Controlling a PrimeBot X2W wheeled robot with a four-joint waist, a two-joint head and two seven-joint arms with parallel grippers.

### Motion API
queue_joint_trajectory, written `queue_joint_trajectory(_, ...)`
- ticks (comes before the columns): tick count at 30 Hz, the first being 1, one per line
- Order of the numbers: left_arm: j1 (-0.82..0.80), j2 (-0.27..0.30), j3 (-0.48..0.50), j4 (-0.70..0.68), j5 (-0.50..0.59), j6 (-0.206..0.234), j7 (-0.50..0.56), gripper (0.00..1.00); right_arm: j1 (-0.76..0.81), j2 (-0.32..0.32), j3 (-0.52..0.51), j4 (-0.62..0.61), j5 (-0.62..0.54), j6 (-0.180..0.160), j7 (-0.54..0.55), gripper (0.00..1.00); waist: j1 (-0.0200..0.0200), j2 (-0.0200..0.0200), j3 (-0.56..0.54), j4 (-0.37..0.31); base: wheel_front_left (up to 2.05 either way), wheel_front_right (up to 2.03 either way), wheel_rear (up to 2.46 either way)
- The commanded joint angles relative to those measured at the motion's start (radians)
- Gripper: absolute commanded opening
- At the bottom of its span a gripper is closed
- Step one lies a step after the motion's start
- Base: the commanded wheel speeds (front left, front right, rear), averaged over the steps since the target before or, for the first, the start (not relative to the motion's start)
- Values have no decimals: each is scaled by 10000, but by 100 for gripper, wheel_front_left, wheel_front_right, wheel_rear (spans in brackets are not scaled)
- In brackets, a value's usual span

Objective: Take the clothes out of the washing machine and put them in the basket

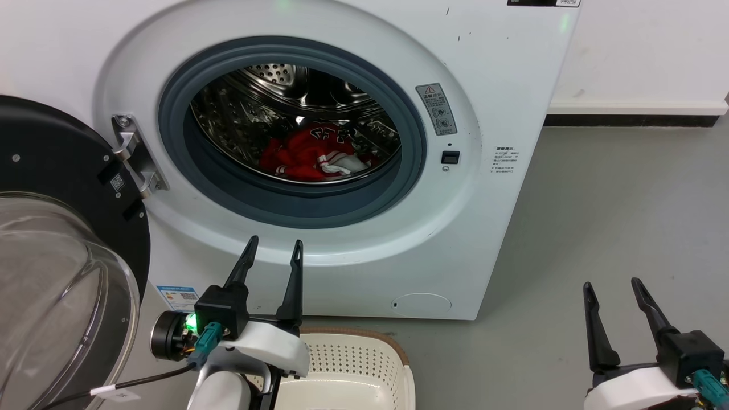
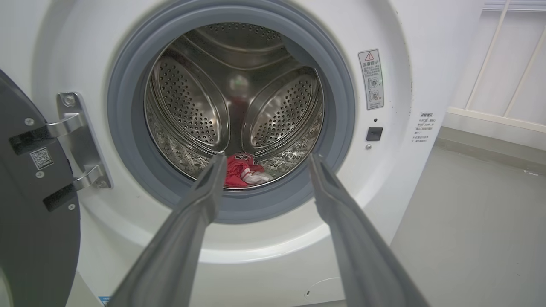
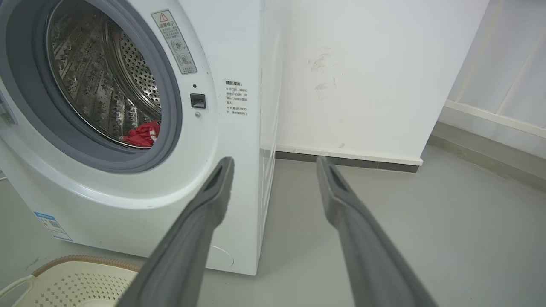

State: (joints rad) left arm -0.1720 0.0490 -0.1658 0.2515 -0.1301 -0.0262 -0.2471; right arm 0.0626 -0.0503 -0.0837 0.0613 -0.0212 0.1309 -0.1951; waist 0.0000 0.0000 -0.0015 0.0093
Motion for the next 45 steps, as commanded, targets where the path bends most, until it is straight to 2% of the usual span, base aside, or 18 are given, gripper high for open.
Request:
queue_joint_trajectory(1, -144, 20, -39, 10, 167, 62, -84, 100, 62, 2, -3, -78, -230, -3, -93, 100, 0, 0, 5, -9, 0, 0, 0)
queue_joint_trajectory(7, -171, 21, -85, 66, 468, 165, -194, 100, 96, 2, 1, -78, -646, -3, -169, 100, 0, 0, 7, -3, 0, 0, 0)
queue_joint_trajectory(31, -204, 19, -12, 154, 400, 266, -187, 100, -19, 2, -84, -35, -386, -3, -178, 100, 0, 0, 150, 22, 0, 0, 0)
queue_joint_trajectory(38, -656, 19, 22, 82, 476, 368, -187, 100, -384, 4, -63, -325, -331, -3, -175, 100, 0, 0, 919, -18, 0, 0, 0)
queue_joint_trajectory(45, -1527, 19, 237, 91, 569, 626, -187, 100, -1032, 4, 103, -585, -213, -3, -284, 100, 0, 0, 2307, -216, 0, 0, 0)
